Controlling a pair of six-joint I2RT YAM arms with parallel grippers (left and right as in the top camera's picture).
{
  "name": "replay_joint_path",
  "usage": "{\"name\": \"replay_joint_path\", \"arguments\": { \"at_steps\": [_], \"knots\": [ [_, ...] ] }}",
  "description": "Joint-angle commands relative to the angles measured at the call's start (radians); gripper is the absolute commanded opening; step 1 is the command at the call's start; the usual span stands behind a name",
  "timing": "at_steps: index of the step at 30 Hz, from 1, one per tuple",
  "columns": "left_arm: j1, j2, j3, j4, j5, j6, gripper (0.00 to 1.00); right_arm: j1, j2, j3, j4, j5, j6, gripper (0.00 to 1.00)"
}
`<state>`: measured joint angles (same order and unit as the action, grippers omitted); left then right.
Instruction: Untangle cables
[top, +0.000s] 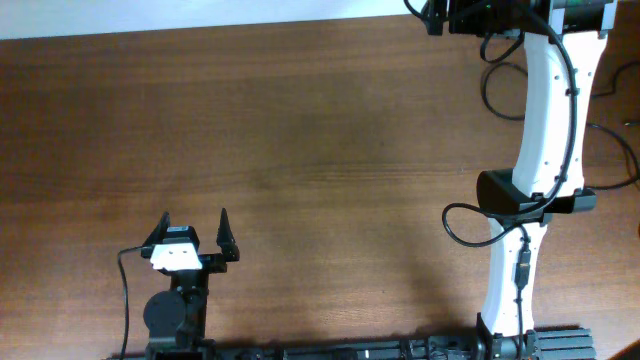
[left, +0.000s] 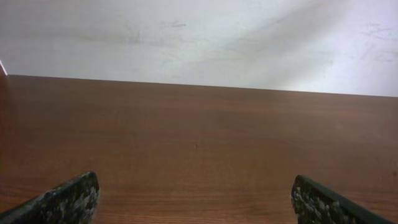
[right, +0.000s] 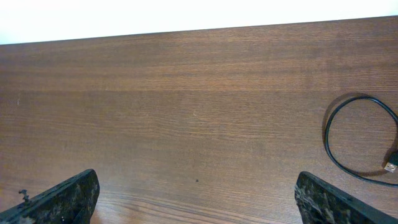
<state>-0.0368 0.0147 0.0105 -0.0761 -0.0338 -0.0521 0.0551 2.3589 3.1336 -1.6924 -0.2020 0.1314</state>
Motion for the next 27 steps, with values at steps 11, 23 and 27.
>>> {"name": "replay_joint_path", "arguments": {
  "at_steps": [11,23,27],
  "knots": [
    [0.007,-0.01,-0.001,-0.008,0.034,0.068,0.99,0.003,-0.015,0.008,-0.006,-0.004,-0.004,0.99],
    [0.007,-0.01,-0.001,-0.008,0.034,0.068,0.99,0.003,-0.015,0.008,-0.006,-0.004,-0.004,0.99],
    [0.007,-0.01,-0.001,-0.008,0.034,0.068,0.99,0.003,-0.015,0.008,-0.006,-0.004,-0.004,0.99]
  ]
}}
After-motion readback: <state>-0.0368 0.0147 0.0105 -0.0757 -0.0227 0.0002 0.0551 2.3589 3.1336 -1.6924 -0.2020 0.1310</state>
